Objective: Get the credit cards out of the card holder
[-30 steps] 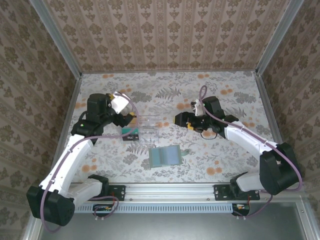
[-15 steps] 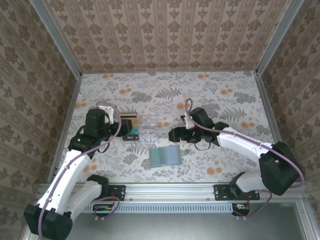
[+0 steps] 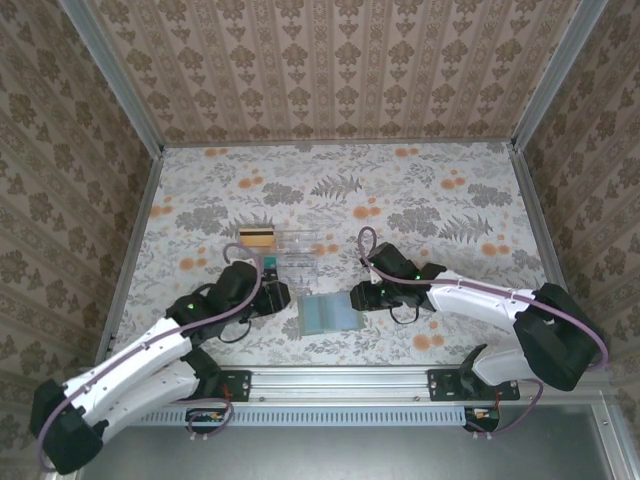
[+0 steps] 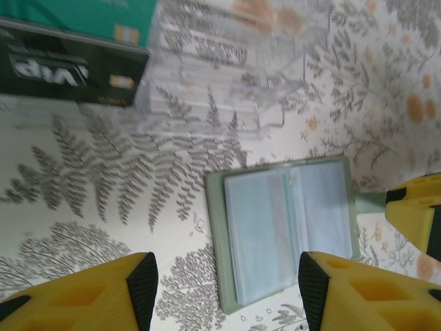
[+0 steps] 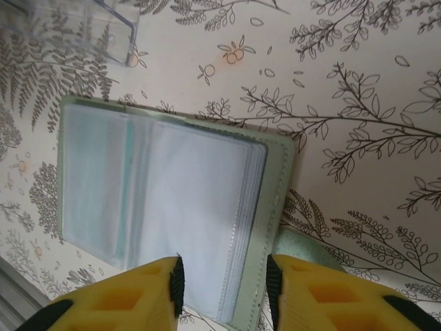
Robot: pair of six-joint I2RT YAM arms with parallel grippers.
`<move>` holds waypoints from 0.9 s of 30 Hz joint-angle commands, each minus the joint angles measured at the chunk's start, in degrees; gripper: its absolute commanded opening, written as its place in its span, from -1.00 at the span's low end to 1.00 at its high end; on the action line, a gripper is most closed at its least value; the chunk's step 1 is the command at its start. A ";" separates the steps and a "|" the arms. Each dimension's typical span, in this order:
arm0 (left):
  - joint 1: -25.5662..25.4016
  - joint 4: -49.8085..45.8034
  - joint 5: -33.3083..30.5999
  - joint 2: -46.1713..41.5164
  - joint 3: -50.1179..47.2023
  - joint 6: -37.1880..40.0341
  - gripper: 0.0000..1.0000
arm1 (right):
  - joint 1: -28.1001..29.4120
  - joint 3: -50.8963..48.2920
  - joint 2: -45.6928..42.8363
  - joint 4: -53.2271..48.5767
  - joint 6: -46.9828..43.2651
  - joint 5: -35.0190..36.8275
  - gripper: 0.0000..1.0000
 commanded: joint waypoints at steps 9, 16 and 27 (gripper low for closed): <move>-10.19 4.69 -9.04 12.02 0.90 -9.23 -0.01 | 4.92 0.51 5.26 -0.68 0.46 6.40 -0.39; -10.22 11.20 -5.50 16.42 -1.93 -10.57 -0.03 | 6.73 1.01 7.47 -0.70 0.81 7.43 -0.45; -9.98 20.47 -0.70 20.55 -4.54 -10.04 -0.19 | 7.75 1.01 8.39 -0.38 1.57 7.58 -0.49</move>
